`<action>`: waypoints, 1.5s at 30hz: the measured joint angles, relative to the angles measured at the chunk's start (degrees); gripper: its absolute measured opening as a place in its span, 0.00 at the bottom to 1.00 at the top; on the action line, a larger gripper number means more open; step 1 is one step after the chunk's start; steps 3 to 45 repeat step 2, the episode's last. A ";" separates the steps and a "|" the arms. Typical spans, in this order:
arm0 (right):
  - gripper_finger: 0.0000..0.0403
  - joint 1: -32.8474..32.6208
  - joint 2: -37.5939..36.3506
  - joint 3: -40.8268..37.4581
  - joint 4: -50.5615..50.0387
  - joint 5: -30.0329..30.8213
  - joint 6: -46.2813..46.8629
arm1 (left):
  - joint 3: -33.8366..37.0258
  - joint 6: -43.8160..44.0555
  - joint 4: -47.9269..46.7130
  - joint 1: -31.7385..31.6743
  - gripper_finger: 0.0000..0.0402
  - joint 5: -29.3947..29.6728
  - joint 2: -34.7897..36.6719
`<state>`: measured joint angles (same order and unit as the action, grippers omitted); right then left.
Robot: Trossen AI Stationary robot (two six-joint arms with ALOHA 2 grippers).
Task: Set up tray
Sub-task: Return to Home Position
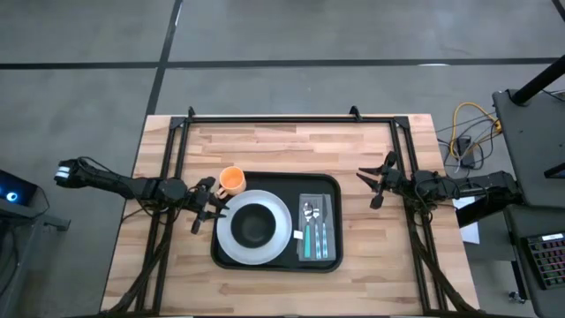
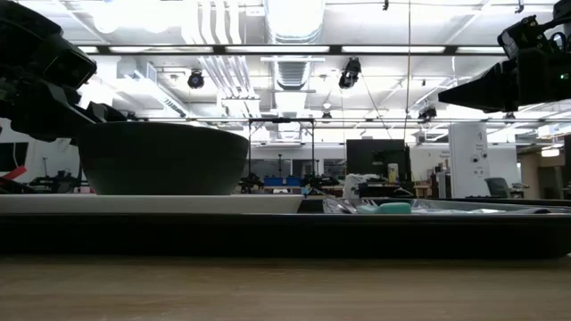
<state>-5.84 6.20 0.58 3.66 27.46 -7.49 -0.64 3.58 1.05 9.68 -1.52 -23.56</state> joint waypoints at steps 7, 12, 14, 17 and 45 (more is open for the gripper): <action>0.17 0.02 0.00 0.00 -0.02 0.00 -0.02 | 0.00 0.00 0.00 0.00 0.25 0.00 0.00; 0.17 0.02 0.00 0.00 -0.02 0.00 -0.02 | 0.00 0.00 0.00 0.00 0.25 0.00 0.00; 0.17 0.02 0.00 0.00 -0.02 0.00 -0.02 | 0.00 0.00 0.00 0.00 0.25 0.00 0.00; 0.17 0.02 0.00 0.00 -0.02 0.00 -0.02 | 0.00 0.00 0.00 0.00 0.25 0.00 0.00; 0.17 0.02 0.00 0.00 -0.02 0.00 -0.02 | 0.00 0.00 0.00 0.00 0.25 0.00 0.00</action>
